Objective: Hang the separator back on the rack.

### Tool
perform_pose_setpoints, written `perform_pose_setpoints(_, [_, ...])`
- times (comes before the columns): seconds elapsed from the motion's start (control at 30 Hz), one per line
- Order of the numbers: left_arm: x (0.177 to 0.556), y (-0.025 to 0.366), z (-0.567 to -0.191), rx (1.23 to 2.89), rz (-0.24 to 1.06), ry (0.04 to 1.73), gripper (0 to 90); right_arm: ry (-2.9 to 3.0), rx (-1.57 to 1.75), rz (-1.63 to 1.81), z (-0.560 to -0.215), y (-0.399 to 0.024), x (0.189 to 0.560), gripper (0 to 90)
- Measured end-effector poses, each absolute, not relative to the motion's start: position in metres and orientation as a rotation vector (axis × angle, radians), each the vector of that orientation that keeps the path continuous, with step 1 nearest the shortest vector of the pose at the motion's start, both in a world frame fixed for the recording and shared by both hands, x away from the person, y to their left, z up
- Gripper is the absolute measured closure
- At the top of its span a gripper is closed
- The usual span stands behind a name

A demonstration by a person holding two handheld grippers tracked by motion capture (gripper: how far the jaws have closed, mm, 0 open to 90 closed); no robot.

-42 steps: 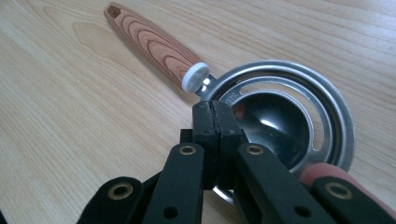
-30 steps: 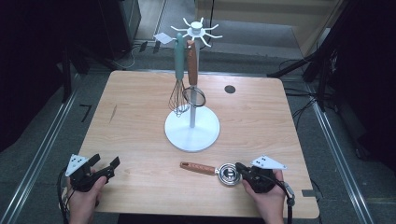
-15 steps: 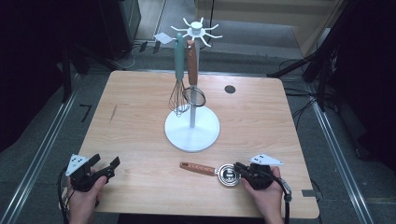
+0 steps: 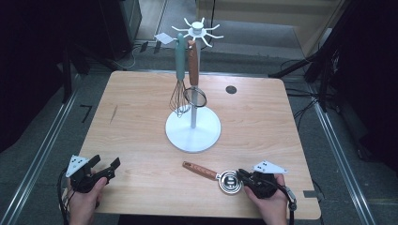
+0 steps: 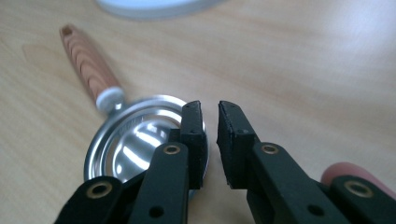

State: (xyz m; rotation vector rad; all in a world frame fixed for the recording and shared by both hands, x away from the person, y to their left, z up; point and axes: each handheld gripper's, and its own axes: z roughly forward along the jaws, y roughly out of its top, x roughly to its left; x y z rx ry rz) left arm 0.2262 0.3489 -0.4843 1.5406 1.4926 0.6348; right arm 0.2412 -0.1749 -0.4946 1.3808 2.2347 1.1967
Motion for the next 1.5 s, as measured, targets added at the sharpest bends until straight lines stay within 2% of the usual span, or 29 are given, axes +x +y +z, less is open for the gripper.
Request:
perform_pose_setpoints(0.17, [0.226, 0.348, -0.484, 1.540, 0.640, 1.493, 16.7, 2.235, 1.211, 1.179, -0.480, -0.167, 0.246, 78.6])
perform_pose_setpoints(0.23, [0.226, 0.348, -0.485, 1.541, 0.641, 1.493, 16.7, 2.262, 1.167, 1.183, -0.476, -0.163, 0.248, 74.2])
perform_pose_setpoints(0.6, [0.227, 0.348, -0.485, 1.546, 0.657, 1.493, 16.0, 2.359, 1.065, 1.256, -0.458, -0.150, 0.264, 66.4])
perform_pose_setpoints(0.9, [0.227, 0.347, -0.484, 1.552, 0.666, 1.493, 15.3, 2.496, 0.939, 1.213, -0.455, -0.137, 0.269, 67.7])
perform_pose_setpoints(1.5, [0.227, 0.345, -0.484, 1.563, 0.673, 1.494, 15.0, 2.806, 0.741, 0.940, -0.449, -0.103, 0.283, 53.1])
